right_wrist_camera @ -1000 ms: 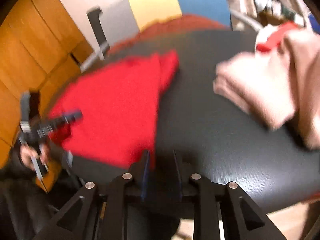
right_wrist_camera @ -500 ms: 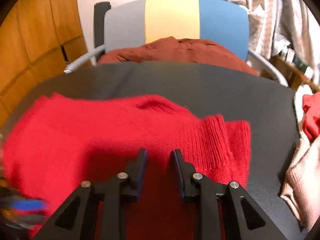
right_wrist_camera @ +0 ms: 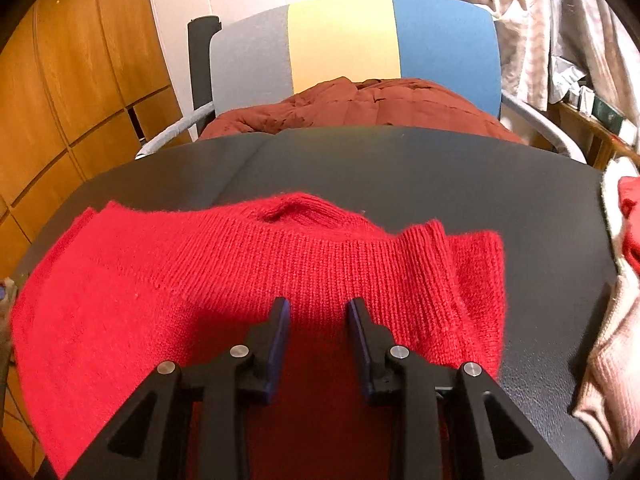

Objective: Fold clothes

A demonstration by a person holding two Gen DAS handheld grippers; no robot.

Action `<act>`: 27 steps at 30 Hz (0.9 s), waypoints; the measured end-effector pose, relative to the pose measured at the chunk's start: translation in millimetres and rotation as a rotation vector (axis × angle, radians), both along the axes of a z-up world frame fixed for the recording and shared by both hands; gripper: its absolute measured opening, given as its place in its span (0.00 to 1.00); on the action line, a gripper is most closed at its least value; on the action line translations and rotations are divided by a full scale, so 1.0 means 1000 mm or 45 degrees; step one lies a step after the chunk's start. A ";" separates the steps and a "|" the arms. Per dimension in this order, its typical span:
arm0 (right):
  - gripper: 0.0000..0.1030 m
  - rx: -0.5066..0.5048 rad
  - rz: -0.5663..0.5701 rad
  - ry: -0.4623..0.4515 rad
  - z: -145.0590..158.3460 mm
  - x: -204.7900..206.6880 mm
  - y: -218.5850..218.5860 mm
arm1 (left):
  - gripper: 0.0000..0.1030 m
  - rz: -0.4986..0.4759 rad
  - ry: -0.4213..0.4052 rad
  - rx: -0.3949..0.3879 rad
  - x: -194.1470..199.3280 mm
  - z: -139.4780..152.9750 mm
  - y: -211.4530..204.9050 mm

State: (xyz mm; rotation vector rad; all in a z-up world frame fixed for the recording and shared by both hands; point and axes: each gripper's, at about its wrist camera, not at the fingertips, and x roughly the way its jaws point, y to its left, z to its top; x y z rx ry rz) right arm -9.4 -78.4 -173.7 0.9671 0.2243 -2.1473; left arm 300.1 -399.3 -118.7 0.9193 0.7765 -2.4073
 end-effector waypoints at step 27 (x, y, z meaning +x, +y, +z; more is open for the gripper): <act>0.32 -0.053 0.011 -0.038 -0.001 -0.002 0.006 | 0.19 0.002 -0.149 0.082 -0.008 -0.019 -0.008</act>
